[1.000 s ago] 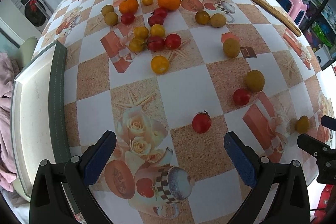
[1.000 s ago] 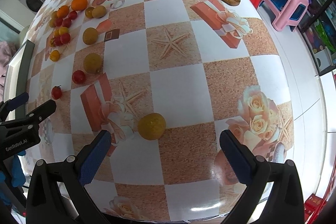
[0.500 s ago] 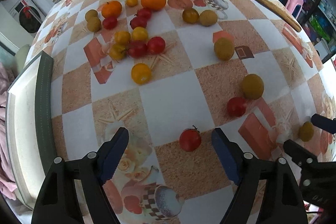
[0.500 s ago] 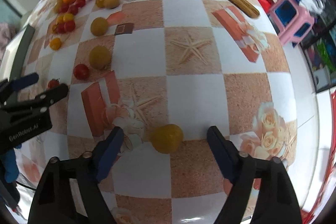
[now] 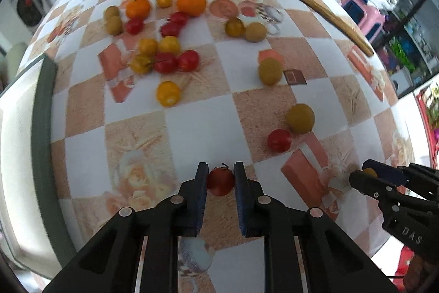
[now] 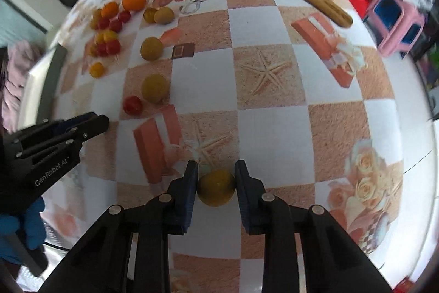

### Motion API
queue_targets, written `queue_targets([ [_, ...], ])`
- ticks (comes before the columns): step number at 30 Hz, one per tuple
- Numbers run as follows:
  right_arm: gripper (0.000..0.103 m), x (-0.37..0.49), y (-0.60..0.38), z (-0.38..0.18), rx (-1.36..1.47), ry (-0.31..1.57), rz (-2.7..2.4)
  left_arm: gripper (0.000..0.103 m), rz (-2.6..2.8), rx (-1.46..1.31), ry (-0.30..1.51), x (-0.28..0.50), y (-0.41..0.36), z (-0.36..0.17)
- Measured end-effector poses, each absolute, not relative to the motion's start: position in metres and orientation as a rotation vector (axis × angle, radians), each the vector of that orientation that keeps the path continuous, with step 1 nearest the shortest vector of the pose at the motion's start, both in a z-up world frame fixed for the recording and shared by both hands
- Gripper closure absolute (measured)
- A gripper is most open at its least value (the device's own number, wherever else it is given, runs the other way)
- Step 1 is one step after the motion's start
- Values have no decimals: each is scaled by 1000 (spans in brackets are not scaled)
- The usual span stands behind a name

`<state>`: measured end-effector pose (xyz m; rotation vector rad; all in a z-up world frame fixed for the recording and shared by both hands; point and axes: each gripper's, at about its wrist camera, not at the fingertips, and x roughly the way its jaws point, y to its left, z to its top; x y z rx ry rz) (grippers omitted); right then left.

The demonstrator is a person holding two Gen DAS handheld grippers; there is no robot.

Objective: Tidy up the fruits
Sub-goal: 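Carry both held tomatoes over the white tray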

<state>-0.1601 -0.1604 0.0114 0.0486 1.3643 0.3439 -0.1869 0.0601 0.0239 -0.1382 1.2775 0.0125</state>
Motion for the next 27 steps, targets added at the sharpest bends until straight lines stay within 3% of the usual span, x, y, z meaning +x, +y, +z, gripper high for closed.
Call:
queue_targets([
  [14,73,-134,-117,38,3,1340,553,83,230,-264,1204,-223,134,61],
  [27,73,-128,37,62,-46,1318,701,83,338,-276,1165,-249,270,71],
])
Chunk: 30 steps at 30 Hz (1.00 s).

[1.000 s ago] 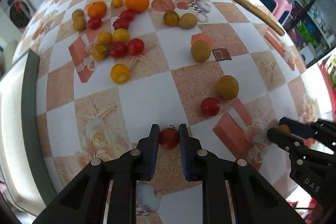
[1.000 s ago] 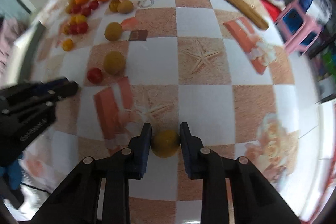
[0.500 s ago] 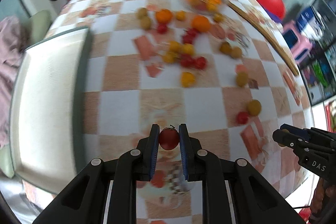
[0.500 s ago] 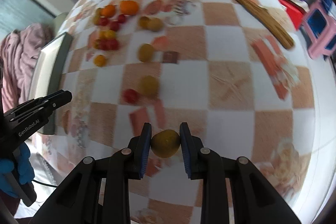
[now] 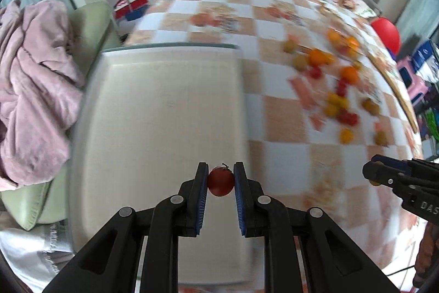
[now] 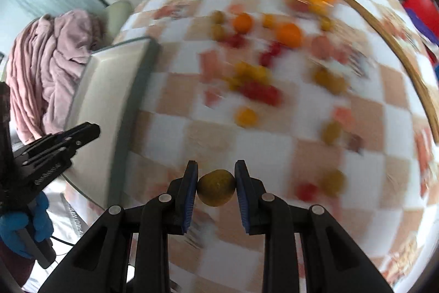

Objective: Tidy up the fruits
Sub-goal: 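Carry both held tomatoes over the white tray, then open both tools to drop the tomatoes into the white tray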

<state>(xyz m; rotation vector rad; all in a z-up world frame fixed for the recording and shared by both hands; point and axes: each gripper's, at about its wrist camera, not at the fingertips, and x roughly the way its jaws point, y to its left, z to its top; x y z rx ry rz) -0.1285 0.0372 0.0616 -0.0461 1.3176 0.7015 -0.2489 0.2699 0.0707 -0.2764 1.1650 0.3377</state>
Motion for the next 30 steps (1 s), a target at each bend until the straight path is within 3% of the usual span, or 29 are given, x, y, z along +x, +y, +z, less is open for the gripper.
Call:
queue_targets([
  [13,73,-81,219,48,-45,1338,814,83,418,-279,1197,-235,362,27],
  [21,72,-69,256,24,-122,1374,770,81,397,-208,1204,-231,365,17],
  [23,70,-69,261,20,-136,1386,767,69,409,-176,1206,-231,365,17],
  [24,67,-69,263,21,-137,1382,768,38,411,-167,1210,-231,366,18],
  [25,57,-69,264,22,-138,1380,772,21,416,-167,1198,-233,366,19],
  [26,44,-69,266,24,-141,1378,773,21,422,-165,1174,-235,367,22],
  [28,33,-69,267,27,-131,1365,776,21,403,-154,1169,-237,366,24],
  [30,30,-67,266,32,-103,1356,779,21,394,-146,1184,-237,367,23],
])
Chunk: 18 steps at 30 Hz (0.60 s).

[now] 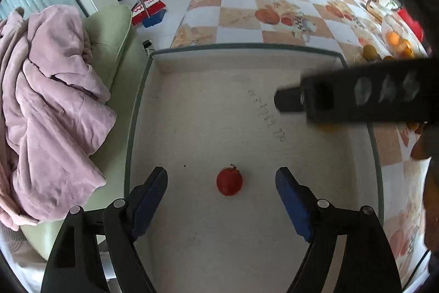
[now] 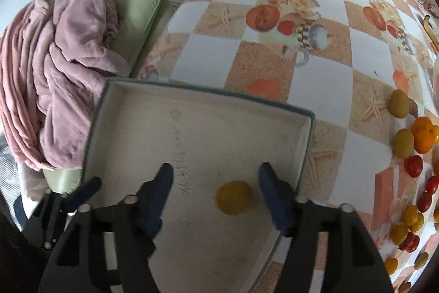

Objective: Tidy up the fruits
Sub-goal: 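Open both tools to drop the tomatoes into the white tray, then move both open tools back over the fruit on the table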

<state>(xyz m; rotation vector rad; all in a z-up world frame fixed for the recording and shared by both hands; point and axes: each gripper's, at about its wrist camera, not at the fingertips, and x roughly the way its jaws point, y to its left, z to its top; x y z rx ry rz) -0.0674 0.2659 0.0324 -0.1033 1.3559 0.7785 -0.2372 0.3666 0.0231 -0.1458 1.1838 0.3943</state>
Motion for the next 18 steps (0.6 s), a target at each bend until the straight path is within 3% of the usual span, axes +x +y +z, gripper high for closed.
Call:
queue_targets([
  [10,23,-70,221,71,21,1292,722,21,309,-124,1174,-237,354,37],
  [18,22,-90,111,73,156,1315,564,21,178,-56,1156,-215,304,52],
])
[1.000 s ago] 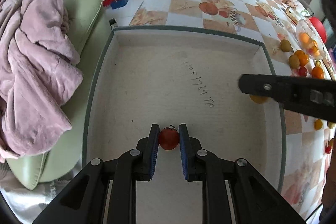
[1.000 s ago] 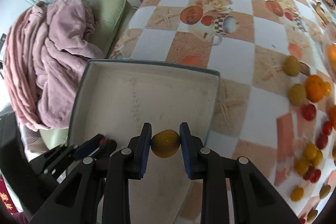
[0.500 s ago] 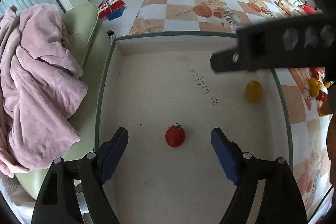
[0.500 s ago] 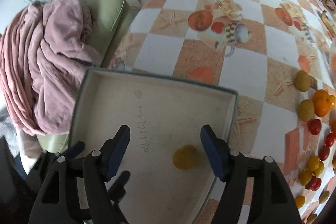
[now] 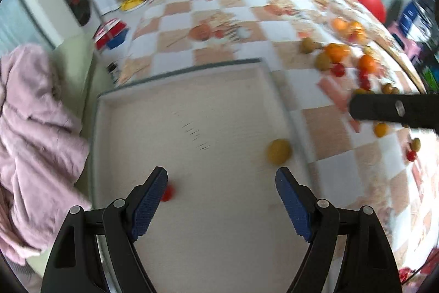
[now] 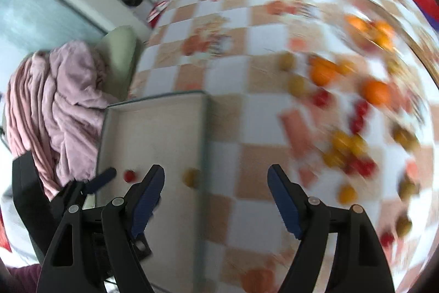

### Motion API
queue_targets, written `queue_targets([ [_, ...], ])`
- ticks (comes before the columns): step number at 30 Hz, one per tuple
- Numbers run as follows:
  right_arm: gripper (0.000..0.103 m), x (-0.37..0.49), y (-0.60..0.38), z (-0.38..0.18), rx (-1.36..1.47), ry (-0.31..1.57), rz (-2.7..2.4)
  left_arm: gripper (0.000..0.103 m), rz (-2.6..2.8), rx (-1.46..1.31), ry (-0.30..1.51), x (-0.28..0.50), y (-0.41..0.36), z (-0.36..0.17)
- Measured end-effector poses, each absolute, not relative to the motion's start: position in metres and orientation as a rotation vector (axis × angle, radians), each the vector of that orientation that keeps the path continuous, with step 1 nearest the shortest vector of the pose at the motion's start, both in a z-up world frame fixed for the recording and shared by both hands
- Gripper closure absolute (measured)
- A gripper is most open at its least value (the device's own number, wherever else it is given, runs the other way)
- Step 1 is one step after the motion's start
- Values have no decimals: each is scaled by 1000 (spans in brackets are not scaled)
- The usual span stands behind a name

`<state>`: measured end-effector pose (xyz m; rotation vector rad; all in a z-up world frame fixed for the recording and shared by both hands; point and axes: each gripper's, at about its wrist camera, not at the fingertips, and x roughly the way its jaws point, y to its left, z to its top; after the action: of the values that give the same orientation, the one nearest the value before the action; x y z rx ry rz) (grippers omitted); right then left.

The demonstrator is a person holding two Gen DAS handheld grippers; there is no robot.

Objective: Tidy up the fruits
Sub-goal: 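Move both open tools back over the fruit on the table, then grasp a yellow cherry tomato with the left tool while the right tool grasps another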

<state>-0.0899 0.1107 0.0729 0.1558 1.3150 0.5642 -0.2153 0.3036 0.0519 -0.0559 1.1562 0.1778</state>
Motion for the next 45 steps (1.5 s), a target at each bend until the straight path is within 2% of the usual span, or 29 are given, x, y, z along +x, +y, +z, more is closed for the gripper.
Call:
queue_targets([
  [6,22,-113,23,66,218,1316,410,21,71,-14,1150,-192,251,62],
  [14,22,-123,-58,37,222,1409,221,21,-12,2,1176,-171,185,61],
  [20,22,-115,-86,28,195,1404,189,21,-22,1,1219,-155,149,41],
  [27,23,-81,-77,23,115,1357,252,21,4,-20,1223,-134,127,22],
  [36,38,-55,-59,6,25,1358,346,22,33,-17,1230,-125,115,6],
  [37,42,-53,-56,6,9,1353,353,28,32,-15,1231,-124,112,5],
  [39,51,-50,-53,6,-17,1349,363,30,34,-14,1223,-122,109,5],
  [41,70,-49,-52,7,-34,1349,366,35,32,-18,1220,-121,106,6],
  [42,76,-48,-51,7,-37,1350,366,37,34,-18,1222,-121,105,6],
  [44,76,-48,-52,6,-34,1351,366,47,26,-27,1220,-121,104,7],
  [45,76,-48,-52,7,-32,1351,368,57,19,-25,1216,-121,102,9],
])
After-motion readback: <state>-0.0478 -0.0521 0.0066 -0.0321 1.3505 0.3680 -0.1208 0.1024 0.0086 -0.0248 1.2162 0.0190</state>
